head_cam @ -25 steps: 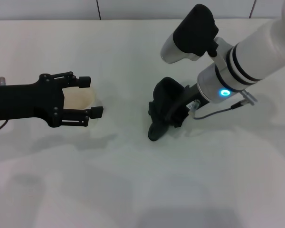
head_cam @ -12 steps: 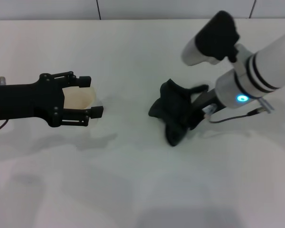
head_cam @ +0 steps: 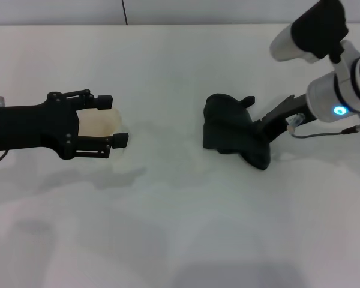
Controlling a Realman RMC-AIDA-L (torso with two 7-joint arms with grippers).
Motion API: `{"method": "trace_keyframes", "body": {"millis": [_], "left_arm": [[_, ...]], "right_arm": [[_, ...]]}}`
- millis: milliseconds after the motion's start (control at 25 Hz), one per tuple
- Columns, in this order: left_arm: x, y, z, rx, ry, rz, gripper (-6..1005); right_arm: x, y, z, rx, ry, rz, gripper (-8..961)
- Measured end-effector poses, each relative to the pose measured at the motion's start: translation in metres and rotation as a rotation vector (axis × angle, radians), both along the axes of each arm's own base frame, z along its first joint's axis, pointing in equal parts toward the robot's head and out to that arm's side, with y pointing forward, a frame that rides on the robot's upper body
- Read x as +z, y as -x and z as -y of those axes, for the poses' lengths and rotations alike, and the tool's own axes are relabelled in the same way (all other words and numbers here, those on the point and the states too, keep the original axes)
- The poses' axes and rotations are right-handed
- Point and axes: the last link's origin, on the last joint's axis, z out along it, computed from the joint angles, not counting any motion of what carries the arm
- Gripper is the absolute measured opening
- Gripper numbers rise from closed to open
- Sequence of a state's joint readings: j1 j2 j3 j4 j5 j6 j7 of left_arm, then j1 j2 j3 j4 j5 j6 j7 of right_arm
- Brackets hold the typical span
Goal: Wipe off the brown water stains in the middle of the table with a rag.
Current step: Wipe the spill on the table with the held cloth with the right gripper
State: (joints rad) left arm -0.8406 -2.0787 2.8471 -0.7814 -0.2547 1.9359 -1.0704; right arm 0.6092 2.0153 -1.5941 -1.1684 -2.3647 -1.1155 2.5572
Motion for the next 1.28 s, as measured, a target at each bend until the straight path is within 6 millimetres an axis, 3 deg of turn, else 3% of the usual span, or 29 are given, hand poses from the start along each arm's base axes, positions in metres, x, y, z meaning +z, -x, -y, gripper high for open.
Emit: {"method": "trace_keyframes", "body": {"millis": [600, 1280], "left_arm": [[0.001, 0.000, -0.002, 0.005, -0.005, -0.005, 885], [0.001, 0.000, -0.002, 0.015, 0.000, -0.002, 884]], "right_arm": [[0.035, -0.030, -0.005, -0.102, -0.100, -0.013, 32], [0.092, -0.071, 0.010, -0.216, -0.239, -0.022, 33]]}}
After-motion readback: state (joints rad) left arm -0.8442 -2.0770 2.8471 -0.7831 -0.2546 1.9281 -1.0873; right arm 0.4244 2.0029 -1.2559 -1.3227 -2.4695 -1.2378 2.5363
